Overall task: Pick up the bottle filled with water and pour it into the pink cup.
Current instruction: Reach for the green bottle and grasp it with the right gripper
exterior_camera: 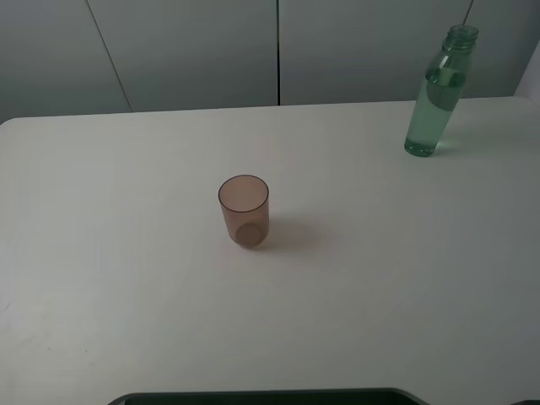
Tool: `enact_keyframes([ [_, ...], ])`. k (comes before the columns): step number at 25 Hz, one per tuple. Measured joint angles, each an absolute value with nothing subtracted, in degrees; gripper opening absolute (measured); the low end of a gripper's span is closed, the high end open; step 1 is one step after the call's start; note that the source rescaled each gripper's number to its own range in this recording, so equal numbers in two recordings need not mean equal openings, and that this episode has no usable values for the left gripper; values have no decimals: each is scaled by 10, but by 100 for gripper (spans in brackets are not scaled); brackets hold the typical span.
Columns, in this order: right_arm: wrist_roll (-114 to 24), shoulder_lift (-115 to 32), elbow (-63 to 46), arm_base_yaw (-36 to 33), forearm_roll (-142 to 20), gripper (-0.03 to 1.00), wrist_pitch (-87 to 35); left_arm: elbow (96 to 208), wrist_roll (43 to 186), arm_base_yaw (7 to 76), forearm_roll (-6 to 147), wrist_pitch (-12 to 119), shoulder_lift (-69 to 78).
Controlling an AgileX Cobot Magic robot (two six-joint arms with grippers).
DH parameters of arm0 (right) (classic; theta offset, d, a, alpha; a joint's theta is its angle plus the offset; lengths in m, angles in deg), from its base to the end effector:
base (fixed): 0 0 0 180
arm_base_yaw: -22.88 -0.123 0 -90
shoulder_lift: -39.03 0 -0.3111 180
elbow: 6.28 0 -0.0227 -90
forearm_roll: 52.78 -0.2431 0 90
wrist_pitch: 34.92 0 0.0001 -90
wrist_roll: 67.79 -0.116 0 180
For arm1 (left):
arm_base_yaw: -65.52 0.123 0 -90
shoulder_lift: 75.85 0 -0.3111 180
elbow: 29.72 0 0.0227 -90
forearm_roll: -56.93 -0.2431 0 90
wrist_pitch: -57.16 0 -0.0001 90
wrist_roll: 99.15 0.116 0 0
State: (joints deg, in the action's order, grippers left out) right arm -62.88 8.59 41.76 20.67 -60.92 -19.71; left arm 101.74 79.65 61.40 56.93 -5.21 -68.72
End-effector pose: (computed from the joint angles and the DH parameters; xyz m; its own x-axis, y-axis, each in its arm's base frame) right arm 0.0809 0.0074 0.3441 -0.0656 0.0489 -0.9966 -0.0723 0.9959 0.0536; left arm -0.0184 0.0013 0.2628 -0.4703 0.0129 -0.8824 0.0620 0.9979 -0.0185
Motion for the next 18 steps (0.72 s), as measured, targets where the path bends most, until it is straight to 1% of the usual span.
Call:
enact_keyframes([
  [6, -633, -82, 418, 207, -609, 100, -402, 1017, 797, 614, 569, -52, -687],
  [12, -678, -231, 420, 207, -585, 100, -508, 1017, 797, 614, 569, -52, -687],
  [18, -724, -341, 483, 207, -550, 100, -713, 1017, 797, 614, 569, -52, -687],
])
